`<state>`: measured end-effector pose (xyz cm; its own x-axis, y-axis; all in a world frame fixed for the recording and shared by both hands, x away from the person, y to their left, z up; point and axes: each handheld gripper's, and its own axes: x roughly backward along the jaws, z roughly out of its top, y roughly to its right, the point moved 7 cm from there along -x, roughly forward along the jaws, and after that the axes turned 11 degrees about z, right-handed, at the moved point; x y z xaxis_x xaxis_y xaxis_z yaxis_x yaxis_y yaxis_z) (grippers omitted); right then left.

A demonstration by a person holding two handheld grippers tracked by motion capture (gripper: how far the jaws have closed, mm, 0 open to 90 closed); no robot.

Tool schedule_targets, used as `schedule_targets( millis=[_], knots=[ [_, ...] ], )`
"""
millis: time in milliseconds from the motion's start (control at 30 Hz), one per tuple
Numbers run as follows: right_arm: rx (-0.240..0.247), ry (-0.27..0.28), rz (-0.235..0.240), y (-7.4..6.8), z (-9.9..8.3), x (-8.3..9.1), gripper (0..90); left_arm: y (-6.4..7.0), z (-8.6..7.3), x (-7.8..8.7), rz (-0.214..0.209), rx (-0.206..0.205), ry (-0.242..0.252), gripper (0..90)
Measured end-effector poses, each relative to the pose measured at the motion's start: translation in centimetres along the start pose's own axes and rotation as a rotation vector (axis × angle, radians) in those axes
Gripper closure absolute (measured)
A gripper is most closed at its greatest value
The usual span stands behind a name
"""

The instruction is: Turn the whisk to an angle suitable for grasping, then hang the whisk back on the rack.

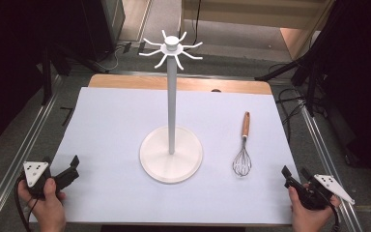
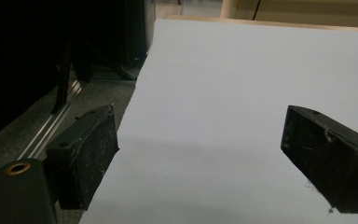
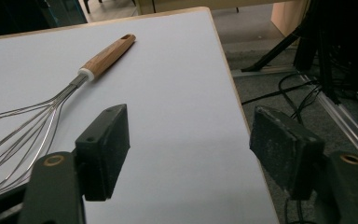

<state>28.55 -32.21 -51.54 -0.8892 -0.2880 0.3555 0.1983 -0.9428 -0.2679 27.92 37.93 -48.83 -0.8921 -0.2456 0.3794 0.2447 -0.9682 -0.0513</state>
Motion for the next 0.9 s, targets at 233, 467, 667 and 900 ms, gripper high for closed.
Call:
schedule_targets(
  millis=[233,467,667,900],
  knots=[
    [0.010,-0.003,0.016,-0.3,0.2,-0.2,46.8,0.1,0.0,0.0,0.005,-0.011,-0.002,12.1],
    [0.041,-0.025,0.037,-1.0,0.6,-0.2,48.8,0.1,0.0,0.0,-0.002,-0.008,-0.005,12.5],
    [0.074,-0.071,0.079,-2.8,1.0,-0.5,47.3,0.1,0.0,0.0,-0.002,-0.011,0.000,12.9],
    [0.070,-0.163,0.059,-3.6,1.4,-1.4,49.0,0.2,0.0,0.2,0.002,-0.024,0.017,13.2]
  ],
)
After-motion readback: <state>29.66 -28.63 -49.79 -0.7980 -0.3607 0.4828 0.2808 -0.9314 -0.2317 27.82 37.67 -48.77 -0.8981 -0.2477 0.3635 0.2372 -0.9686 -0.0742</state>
